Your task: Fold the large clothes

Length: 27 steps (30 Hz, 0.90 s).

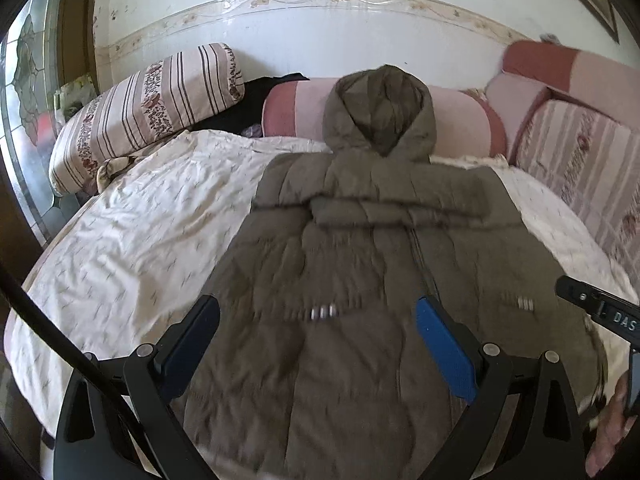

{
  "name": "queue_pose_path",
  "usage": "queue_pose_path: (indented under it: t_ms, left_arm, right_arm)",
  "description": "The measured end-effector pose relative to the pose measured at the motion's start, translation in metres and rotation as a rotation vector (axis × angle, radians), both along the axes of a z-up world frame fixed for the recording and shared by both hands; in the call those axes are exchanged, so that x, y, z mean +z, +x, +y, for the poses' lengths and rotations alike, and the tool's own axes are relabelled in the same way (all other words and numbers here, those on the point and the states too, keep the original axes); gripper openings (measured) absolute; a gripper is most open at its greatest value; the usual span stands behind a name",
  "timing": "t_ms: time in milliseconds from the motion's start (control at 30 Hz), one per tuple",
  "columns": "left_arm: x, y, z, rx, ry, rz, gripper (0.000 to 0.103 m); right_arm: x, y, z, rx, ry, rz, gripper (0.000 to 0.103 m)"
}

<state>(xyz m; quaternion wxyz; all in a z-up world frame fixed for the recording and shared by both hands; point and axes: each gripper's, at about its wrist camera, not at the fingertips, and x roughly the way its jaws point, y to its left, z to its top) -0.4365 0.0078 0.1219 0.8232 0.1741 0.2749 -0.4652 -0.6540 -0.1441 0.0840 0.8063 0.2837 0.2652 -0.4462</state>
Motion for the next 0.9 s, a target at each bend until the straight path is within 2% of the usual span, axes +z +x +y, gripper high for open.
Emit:
queue_pose_path:
  t_ms: [133,200,333,467,633,800,900]
  left_arm:
    - [-0.006,-0.009,0.028,0.000,0.023,0.021,0.098]
    - [-0.003,-0.010,0.036,0.008,0.026,0.024,0.098]
    - [0.021,-0.013,0.048,0.019,-0.017,0.048,0.098]
    - [0.063,-0.033,0.054,-0.012,-0.072,0.009,0.098]
    - [0.126,-0.076,0.058,-0.094,-0.159,-0.061,0.098]
    - [0.176,-0.109,0.060,-0.188,-0.221,-0.050,0.098]
    - [0.195,-0.122,0.060,-0.230,-0.242,-0.072,0.098]
  right_arm:
    - [-0.019,-0.004,0.021,0.036,-0.001,0.058,0.054]
    - [-0.019,-0.009,0.025,0.037,-0.001,0.054,0.054]
    - [-0.012,-0.024,0.030,0.013,-0.031,0.023,0.054]
    - [-0.010,-0.033,0.029,-0.008,-0.041,0.009,0.054]
    - [-0.006,-0.049,0.027,-0.038,-0.044,-0.026,0.054]
    - [-0.003,-0.060,0.028,-0.050,-0.057,-0.040,0.054]
    - [-0.001,-0.068,0.025,-0.063,-0.052,-0.060,0.054]
